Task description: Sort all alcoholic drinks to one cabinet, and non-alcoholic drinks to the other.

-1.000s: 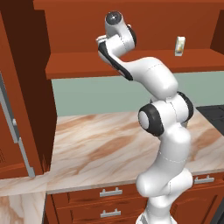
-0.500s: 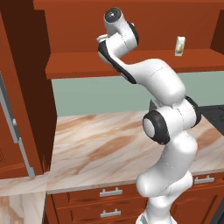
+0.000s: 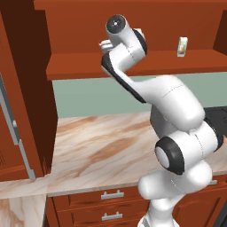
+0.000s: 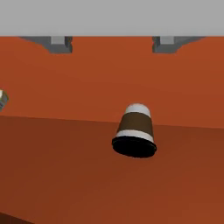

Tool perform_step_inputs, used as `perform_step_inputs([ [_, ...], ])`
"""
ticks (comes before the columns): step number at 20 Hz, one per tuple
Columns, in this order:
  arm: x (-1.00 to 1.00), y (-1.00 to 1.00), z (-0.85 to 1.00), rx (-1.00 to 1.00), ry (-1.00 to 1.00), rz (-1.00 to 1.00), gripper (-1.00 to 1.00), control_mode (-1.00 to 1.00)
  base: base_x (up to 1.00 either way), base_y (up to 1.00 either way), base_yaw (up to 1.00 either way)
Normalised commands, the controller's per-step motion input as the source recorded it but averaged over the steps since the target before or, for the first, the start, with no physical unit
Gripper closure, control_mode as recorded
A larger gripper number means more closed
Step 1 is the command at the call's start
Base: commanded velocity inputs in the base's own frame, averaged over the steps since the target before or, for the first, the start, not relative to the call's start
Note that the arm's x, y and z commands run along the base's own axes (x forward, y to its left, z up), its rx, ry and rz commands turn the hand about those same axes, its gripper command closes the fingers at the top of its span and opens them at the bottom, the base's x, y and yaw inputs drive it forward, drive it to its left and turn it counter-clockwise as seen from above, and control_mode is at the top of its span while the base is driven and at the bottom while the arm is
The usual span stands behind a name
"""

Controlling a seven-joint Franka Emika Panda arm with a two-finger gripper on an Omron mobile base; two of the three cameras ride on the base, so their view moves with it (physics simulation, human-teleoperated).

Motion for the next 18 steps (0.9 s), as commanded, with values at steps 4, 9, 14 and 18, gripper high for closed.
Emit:
perform_step_inputs([
  [4,-0.7,-0.08,0.0,0.0,-0.08,-0.02,-1.0,-1.0,0.0,0.0,0.0],
  [9,-0.75,-0.12,0.0,0.0,-0.09,-0.02,-1.0,-1.0,0.0,0.0,0.0],
  [14,-0.81,-0.16,0.01,0.0,-0.1,-0.01,-1.0,-1.0,0.0,0.0,0.0],
  [18,-0.78,-0.16,0.05,0.0,-0.08,-0.01,-1.0,-1.0,0.0,0.0,0.0],
])
